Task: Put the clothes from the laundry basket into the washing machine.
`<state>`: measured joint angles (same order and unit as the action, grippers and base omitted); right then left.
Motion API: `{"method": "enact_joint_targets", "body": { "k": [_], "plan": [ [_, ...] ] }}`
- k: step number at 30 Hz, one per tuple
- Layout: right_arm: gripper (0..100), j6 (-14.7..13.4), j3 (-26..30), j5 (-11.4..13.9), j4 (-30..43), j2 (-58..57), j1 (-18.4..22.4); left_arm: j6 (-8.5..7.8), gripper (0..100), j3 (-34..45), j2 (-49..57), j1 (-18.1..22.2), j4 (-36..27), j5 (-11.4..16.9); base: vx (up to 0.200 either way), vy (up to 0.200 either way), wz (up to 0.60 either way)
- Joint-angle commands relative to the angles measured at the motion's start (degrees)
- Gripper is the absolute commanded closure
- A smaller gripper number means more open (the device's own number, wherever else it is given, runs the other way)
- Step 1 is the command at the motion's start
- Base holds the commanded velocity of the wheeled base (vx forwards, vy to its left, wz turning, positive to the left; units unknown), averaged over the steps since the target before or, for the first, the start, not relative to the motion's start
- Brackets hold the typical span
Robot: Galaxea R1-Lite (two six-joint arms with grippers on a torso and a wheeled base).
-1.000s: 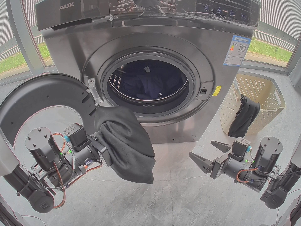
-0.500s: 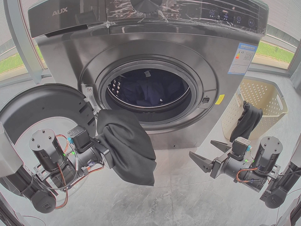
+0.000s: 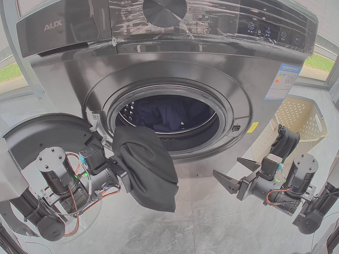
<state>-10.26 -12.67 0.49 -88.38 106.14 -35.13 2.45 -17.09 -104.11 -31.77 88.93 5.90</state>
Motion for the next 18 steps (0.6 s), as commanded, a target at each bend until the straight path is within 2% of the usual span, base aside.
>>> {"method": "enact_joint_targets", "body": {
  "k": [1,18],
  "plan": [
    [0,-0.02,0.01,0.04,-0.04,0.12,-0.02,0.01,100,0.13,-0.31,-0.22,0.1,-0.01,0.0,0.0,0.0],
    [0,-0.02,-0.08,0.04,-0.04,0.03,-0.46,0.01,100,0.57,-0.92,-1.89,0.1,-0.36,0.0,0.0,0.0]
  ]
}}
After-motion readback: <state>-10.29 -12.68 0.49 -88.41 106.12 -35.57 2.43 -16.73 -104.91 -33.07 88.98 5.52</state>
